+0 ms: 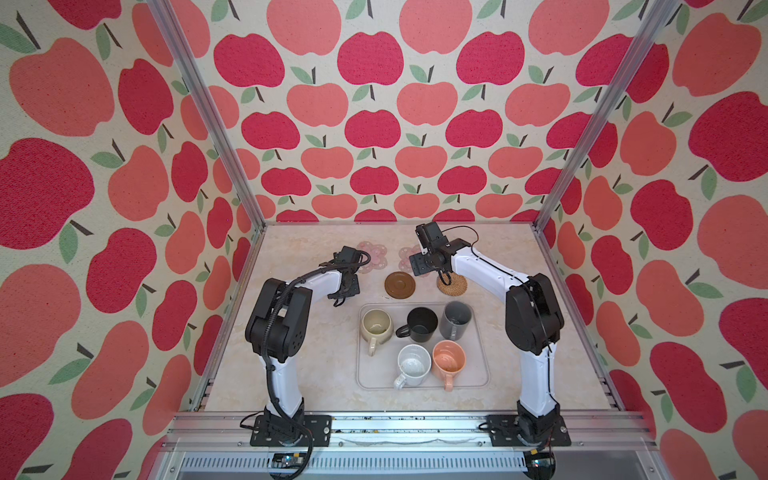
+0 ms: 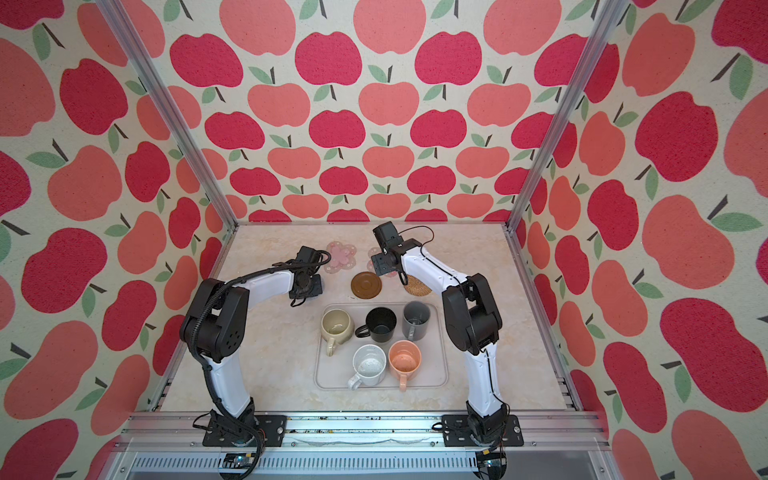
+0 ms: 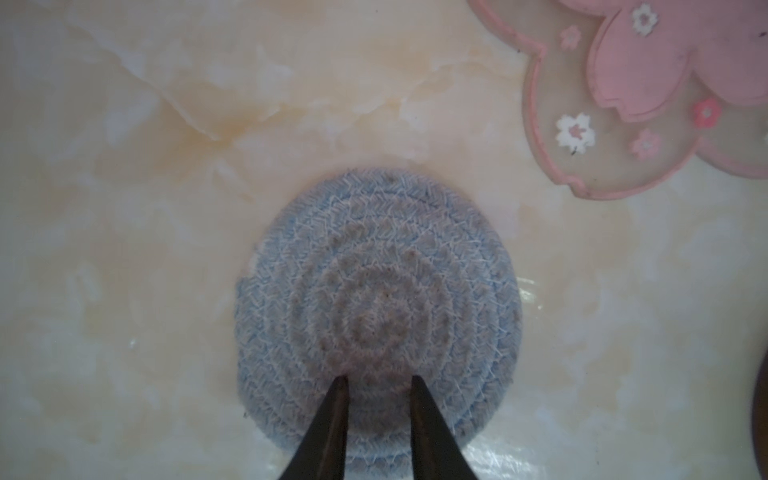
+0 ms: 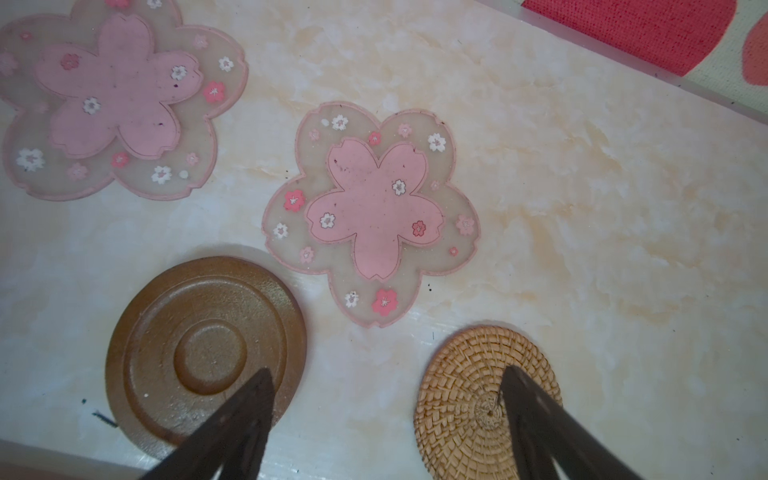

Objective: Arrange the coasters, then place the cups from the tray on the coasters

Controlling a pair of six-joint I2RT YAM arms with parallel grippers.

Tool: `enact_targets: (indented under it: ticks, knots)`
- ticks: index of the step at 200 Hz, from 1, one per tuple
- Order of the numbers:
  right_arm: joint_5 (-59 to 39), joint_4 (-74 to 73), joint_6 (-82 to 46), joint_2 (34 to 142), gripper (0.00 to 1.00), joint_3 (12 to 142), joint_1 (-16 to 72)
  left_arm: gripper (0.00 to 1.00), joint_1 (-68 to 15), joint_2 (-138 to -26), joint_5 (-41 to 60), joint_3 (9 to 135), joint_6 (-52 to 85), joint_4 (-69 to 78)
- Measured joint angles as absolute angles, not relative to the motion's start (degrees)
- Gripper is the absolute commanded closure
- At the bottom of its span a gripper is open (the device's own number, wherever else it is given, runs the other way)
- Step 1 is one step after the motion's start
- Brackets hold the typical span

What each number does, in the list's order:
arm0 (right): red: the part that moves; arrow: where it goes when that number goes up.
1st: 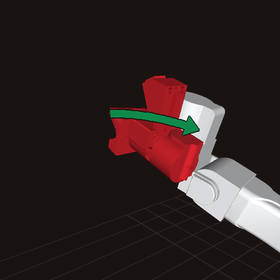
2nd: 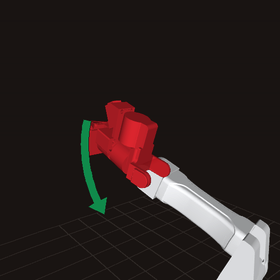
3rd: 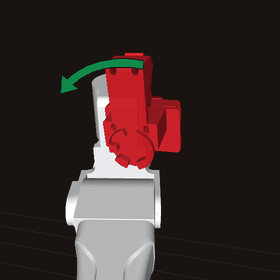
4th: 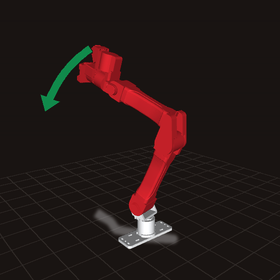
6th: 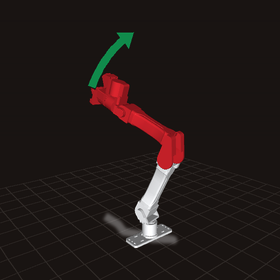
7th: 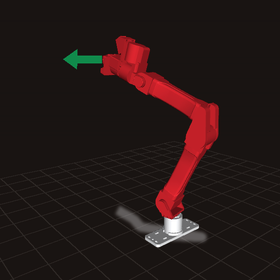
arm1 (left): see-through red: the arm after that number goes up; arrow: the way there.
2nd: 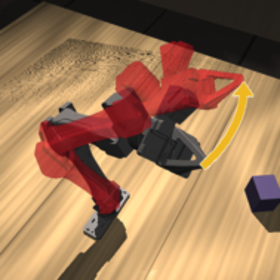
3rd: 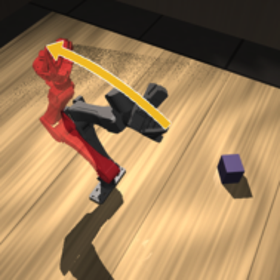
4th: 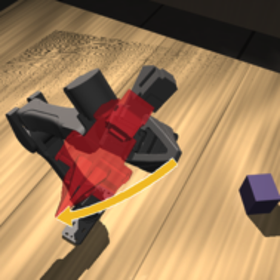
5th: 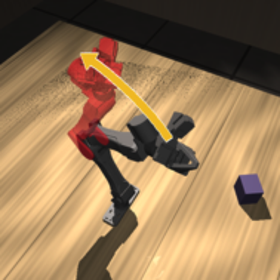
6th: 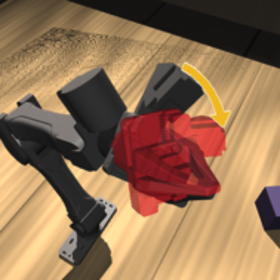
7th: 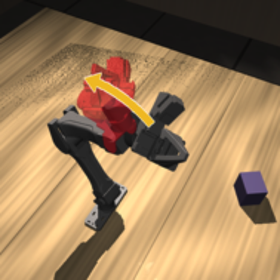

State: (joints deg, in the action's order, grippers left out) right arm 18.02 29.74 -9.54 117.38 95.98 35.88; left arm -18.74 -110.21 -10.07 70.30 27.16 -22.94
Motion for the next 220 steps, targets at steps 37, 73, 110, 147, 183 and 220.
enact_targets:
  ticks: [37, 73, 110, 147, 183, 220]
  knots:
    - [18.2, 29.4, -9.6, 116.6, 0.12, 94.0, 35.9, 0.77, -15.0, -109.6, -10.3, 69.6, 27.8, -23.4]
    - [18.2, 29.0, -10.0, 115.2, 0.12, 91.8, 35.6, 0.77, -10.2, -107.6, -10.8, 67.3, 27.7, -24.1]
    - [18.6, 28.2, -10.9, 113.1, 0.12, 89.7, 34.5, 0.77, -6.8, -106.3, -11.6, 65.8, 27.6, -25.1]
    - [19.4, 27.9, -11.3, 110.7, 0.13, 87.3, 33.3, 0.75, -4.4, -105.3, -11.5, 64.8, 27.2, -25.5]
    - [20.6, 27.9, -12.1, 109.0, 0.18, 85.0, 31.9, 0.71, -3.8, -103.7, -9.8, 64.6, 25.4, -25.4]
    - [21.8, 27.9, -12.5, 107.5, 0.23, 82.2, 31.2, 0.69, -5.1, -100.7, -8.3, 64.9, 23.0, -24.9]
